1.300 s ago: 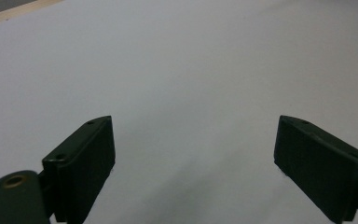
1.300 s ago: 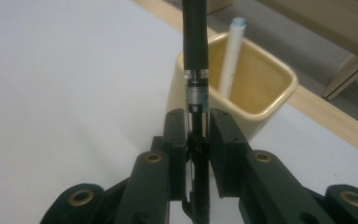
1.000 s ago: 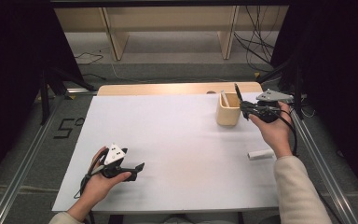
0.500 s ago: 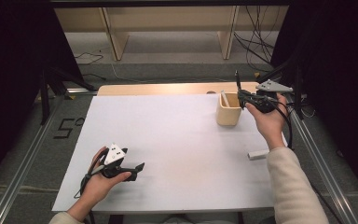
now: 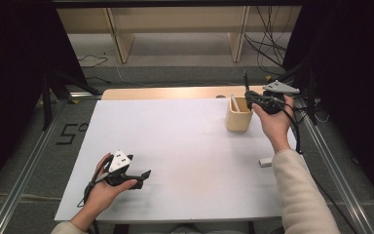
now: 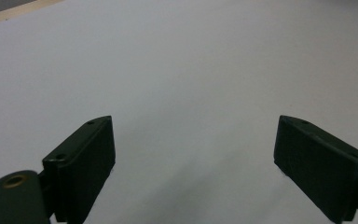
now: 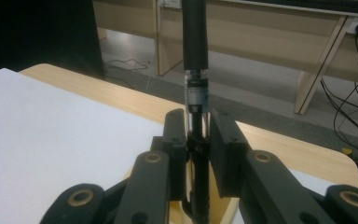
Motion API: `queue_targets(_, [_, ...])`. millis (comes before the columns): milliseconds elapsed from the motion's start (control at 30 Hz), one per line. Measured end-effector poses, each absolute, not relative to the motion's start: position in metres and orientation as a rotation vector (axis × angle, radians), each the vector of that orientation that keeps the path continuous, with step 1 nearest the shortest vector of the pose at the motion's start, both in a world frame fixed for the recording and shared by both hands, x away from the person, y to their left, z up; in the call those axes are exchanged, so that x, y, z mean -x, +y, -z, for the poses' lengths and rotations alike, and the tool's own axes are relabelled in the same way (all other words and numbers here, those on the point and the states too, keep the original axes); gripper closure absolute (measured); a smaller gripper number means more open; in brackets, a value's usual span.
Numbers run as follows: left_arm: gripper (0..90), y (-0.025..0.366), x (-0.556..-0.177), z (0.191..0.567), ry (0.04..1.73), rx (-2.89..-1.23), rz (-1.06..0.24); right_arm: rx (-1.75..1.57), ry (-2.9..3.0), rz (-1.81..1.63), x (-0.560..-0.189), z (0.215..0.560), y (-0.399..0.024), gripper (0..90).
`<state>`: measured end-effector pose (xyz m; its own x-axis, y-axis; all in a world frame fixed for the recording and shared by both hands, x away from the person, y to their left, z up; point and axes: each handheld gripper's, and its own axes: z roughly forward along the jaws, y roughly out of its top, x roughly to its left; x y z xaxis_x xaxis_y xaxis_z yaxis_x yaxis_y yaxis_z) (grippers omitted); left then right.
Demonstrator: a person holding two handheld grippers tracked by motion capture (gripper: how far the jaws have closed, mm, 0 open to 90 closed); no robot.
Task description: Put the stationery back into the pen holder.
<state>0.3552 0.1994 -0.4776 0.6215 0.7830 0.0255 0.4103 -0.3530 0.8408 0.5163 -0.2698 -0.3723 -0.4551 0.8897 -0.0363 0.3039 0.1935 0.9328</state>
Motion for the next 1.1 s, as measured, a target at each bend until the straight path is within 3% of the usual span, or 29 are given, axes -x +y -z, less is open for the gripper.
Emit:
queue_targets(867, [12.3, 0.200, -0.355, 0.478, 0.937, -1.985, -0.546, -1.148, 1.886, -1.192, -0.525, 0.386, -0.268, 77.1])
queue_targets(1100, [12.3, 0.200, -0.355, 0.477, 0.939, -1.983, -0.547, -1.158, 1.916, -1.186, -0.521, 0.388, -0.267, 65.9])
